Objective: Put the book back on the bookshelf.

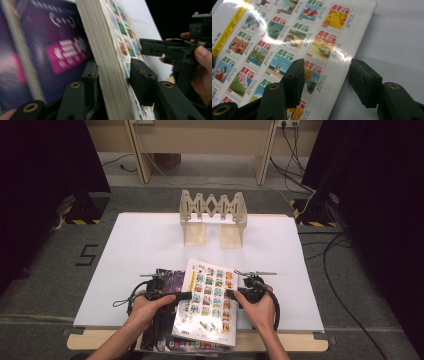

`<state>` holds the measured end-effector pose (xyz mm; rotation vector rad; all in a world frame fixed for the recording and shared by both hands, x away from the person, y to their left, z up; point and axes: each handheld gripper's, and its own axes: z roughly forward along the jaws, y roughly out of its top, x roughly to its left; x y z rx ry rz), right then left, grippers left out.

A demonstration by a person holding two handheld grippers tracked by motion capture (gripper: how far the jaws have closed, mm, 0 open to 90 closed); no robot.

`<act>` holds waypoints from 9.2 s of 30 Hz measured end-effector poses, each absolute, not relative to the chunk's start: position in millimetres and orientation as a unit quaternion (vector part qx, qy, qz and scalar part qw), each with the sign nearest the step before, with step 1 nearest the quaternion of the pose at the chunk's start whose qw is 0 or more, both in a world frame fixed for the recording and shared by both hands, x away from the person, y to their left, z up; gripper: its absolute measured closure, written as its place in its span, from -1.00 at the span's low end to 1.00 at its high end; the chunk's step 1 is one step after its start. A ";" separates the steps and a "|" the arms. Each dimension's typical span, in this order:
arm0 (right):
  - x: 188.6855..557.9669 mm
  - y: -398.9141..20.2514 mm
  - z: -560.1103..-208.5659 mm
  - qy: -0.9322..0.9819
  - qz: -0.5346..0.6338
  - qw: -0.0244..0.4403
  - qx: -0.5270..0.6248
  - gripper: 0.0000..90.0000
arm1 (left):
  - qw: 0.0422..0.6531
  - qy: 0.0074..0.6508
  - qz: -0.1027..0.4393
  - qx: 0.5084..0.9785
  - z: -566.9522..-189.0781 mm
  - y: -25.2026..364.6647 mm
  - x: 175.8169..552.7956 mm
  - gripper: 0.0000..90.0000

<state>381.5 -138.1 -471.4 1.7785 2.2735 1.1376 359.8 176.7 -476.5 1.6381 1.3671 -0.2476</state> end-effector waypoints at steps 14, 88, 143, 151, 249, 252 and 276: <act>417.0 -136.3 -463.1 0.745 0.365 0.005 0.559 0.01 | 0.506 0.557 -0.135 0.645 -483.7 204.8 349.1 0.59; 441.3 -129.4 -388.3 0.710 0.447 -0.041 0.543 0.62 | 0.476 0.542 0.020 0.693 -478.2 248.1 360.8 0.09; 434.9 -153.9 -324.1 0.692 0.453 0.111 0.551 0.65 | 0.464 0.574 0.055 0.672 -485.8 273.1 362.7 -0.05; 436.1 -158.4 -310.0 0.686 0.453 0.140 0.552 0.65 | 0.464 0.576 0.055 0.670 -485.7 274.3 362.9 -0.05; 481.4 -156.8 -259.3 0.617 0.470 0.270 0.570 0.65 | 0.468 0.576 0.049 0.668 -485.5 278.7 364.1 -0.05; 483.2 -155.2 -259.2 0.614 0.472 0.270 0.572 0.65 | 0.467 0.576 0.049 0.669 -485.9 278.4 364.2 -0.05; 498.2 -149.4 -260.7 0.600 0.485 0.283 0.569 0.65 | 0.465 0.576 0.046 0.671 -488.0 275.8 364.5 -0.05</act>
